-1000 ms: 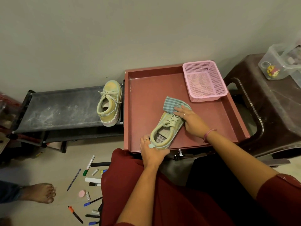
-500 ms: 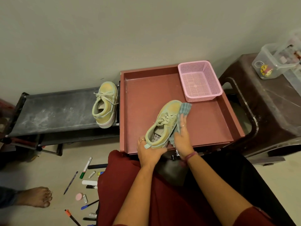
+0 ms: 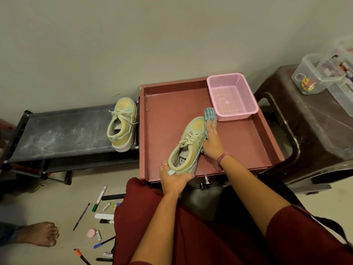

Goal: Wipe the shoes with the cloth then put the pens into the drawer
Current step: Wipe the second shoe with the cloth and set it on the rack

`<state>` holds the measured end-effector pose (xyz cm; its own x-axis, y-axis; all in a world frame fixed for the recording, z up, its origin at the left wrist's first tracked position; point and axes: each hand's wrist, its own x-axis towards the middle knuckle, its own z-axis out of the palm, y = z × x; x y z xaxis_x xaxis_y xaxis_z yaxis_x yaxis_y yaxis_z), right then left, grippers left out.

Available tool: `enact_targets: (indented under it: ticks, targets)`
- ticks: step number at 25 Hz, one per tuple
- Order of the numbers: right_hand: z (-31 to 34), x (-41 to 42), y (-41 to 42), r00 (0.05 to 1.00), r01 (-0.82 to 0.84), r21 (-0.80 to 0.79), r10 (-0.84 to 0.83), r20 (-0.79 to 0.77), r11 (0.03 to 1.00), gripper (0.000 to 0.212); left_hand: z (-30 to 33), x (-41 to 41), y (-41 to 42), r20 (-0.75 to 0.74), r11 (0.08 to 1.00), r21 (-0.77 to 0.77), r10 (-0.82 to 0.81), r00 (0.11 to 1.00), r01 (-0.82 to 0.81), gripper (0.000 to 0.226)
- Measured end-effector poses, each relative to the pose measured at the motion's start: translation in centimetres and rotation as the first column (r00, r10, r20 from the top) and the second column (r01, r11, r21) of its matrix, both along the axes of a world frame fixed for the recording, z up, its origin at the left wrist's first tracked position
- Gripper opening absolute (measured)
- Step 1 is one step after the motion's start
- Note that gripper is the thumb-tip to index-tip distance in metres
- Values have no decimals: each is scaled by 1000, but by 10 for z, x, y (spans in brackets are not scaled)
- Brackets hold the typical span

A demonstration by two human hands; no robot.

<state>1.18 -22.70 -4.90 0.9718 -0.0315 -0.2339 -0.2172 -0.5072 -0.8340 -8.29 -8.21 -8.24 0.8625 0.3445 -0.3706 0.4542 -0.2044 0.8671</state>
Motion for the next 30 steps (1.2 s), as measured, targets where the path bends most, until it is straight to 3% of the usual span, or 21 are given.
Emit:
enact_targets:
  ticks: [3, 8, 10, 14, 19, 22, 25, 27, 30]
  targets:
    - [0, -45, 20, 999, -26, 66, 28, -31, 997, 80, -8, 3, 2, 7, 1000, -22, 1, 1000, -1, 74]
    - [6, -118, 39, 982, -183, 130, 177, 58, 974, 82, -23, 4, 7, -29, 999, -36, -41, 999, 40, 79]
    - [8, -104, 37, 983, -171, 58, 167, 72, 984, 82, -23, 5, 8, -18, 998, -38, -44, 999, 43, 78]
    - [-6, -36, 23, 978, -174, -239, 196, 71, 955, 78, -17, 7, 4, -37, 999, -32, -37, 999, 36, 72]
    - [-13, 33, -9, 972, -230, -301, 234, -22, 926, 72, 0, 3, -2, -25, 998, 47, -39, 999, 40, 70]
    - [-10, 45, -26, 974, -227, -151, 224, -31, 962, 72, 3, 4, -1, -41, 997, 64, -49, 998, 51, 70]
    - [-13, 32, -25, 995, -84, 96, 89, -53, 992, 86, 3, 3, -3, -40, 997, 70, -32, 999, 35, 74]
    - [-32, 18, -21, 994, 23, 282, 8, -107, 959, 96, 5, 2, -4, -36, 996, 81, -28, 999, 31, 72]
    - [-43, -15, -6, 981, 128, 400, -56, -186, 908, 99, 4, 3, -5, -47, 997, 78, -20, 999, 24, 73]
